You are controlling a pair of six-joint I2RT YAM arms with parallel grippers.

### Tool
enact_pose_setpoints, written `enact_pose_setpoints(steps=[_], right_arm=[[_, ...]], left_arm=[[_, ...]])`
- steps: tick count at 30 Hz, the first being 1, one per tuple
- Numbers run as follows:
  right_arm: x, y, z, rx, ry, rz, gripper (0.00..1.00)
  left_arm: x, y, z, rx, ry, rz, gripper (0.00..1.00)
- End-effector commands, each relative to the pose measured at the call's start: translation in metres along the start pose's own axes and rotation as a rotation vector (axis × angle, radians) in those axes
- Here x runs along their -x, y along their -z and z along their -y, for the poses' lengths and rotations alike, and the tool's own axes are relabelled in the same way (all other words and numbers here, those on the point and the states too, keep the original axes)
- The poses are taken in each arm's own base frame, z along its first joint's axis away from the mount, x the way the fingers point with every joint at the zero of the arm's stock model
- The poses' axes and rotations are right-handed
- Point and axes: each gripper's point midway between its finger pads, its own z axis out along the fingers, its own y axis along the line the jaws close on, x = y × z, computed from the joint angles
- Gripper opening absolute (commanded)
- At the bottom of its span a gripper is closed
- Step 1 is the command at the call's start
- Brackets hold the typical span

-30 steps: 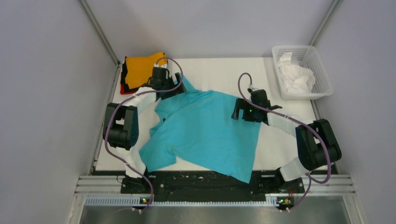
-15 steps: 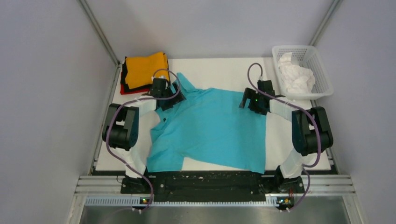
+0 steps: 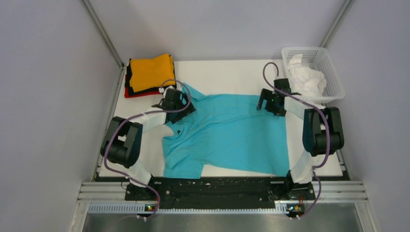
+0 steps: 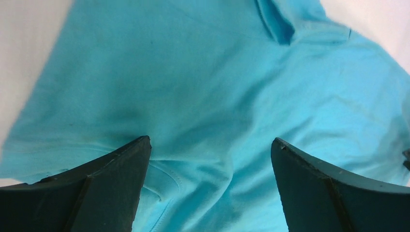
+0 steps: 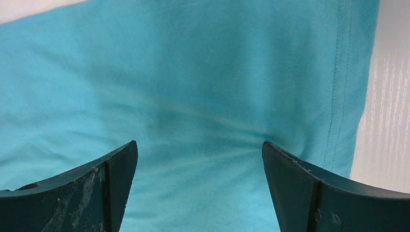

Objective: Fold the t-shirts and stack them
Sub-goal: Flatten out the tshirt

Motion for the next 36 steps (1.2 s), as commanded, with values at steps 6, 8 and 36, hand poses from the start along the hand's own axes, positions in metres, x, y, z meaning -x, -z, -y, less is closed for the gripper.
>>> enact_pose_setpoints(steps=[6,8,36], right_arm=[[0.000,0.014,-0.008,0.044,0.090,-0.001,0.99],[-0.001,0.013,-0.007,0.040,0.090,-0.004,0.99],[-0.003,0.009,0.001,-0.002,0.093,-0.006,0.99]], left_arm=[[0.094,-0.005,0.063,-0.013,-0.160,0.165,0.99],[0.093,-0.014,0.069,-0.024,-0.192,0.129,0.99],[0.070,-0.095,0.092,-0.126,0.009,0.008,0.48]])
